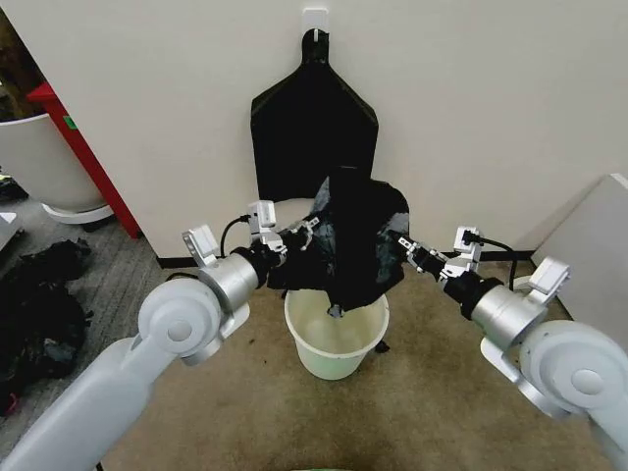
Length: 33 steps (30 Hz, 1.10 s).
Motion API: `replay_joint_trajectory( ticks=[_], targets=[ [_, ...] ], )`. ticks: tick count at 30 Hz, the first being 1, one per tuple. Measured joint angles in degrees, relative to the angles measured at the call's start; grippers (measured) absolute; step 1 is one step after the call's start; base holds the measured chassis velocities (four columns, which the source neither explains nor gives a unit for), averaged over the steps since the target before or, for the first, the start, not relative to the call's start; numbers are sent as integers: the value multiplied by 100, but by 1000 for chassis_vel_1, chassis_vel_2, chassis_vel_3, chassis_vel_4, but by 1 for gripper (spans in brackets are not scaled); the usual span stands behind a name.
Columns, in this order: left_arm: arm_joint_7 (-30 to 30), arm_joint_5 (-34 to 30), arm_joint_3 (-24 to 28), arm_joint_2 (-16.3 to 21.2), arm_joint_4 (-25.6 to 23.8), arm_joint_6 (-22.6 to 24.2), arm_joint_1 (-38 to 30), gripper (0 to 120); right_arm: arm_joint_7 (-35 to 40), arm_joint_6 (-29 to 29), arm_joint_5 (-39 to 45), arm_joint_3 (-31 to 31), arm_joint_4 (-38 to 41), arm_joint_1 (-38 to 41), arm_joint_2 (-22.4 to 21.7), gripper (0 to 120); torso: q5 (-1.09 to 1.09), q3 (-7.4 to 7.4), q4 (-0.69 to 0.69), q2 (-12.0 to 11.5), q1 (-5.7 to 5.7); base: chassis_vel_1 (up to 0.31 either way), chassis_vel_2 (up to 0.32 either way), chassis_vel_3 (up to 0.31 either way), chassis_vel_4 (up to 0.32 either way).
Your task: Place the garbage bag over the trash bin.
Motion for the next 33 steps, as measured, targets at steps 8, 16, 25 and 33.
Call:
replay_joint_trajectory(
  ticks=[8, 16, 25, 33],
  targets=[
    [296, -249, 116, -239, 195, -43, 118, 0, 5, -22, 38, 122, 119, -220, 30, 0, 0, 0, 1, 0, 0, 0, 0, 0, 0],
    [230, -290, 478, -571, 313, -98, -183, 0, 152, -8, 122, 291, 250, -319, -37, 0, 0, 0, 0, 0, 0, 0, 0, 0, 0],
    [734, -374, 512, -594, 715, -155, -139, 0, 86, -23, 62, 491, 257, -650, 74, 0, 0, 0, 1, 0, 0, 0, 0, 0, 0],
    [1056, -5, 355, -672, 1148, -257, 299, 0, 30, -28, -152, 299, 242, -779, 230, 0, -3, 0, 0, 0, 0, 0, 0, 0, 0]
  ],
)
